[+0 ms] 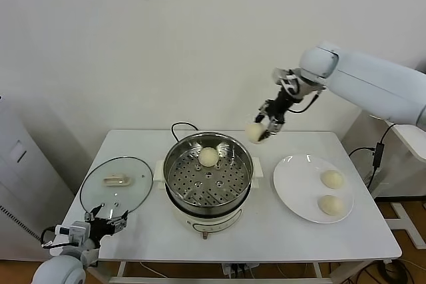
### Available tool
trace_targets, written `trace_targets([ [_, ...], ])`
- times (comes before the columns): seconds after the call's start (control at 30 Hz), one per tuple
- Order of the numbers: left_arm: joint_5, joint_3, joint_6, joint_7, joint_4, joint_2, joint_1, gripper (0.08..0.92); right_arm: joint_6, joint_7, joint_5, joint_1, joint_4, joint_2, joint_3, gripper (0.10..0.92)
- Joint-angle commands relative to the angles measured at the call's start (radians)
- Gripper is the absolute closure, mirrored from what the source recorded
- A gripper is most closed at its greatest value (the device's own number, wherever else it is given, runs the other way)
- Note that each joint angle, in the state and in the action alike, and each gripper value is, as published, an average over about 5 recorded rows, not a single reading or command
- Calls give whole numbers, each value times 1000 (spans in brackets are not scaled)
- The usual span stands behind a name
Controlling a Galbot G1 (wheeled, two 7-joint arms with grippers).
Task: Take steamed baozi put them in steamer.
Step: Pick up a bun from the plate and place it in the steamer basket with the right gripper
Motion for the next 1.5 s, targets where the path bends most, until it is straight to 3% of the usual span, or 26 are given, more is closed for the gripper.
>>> trace_targets([
  [0.03,2,0,0,0,-3,-1,1,177,-88,54,193,52,34,145,-50,482],
  [0.43,3,-1,-1,0,-4,-1,2,177,-155,167,244,-63,26,268,-72,490],
  [1.3,3,-23,-5,0,-24,-19,28,177,-182,260,118,-230,-63,351,-53,489],
  [1.5,3,-25,-6,0,-26,-19,31,177,-180,276,88,-242,-72,359,-46,428],
])
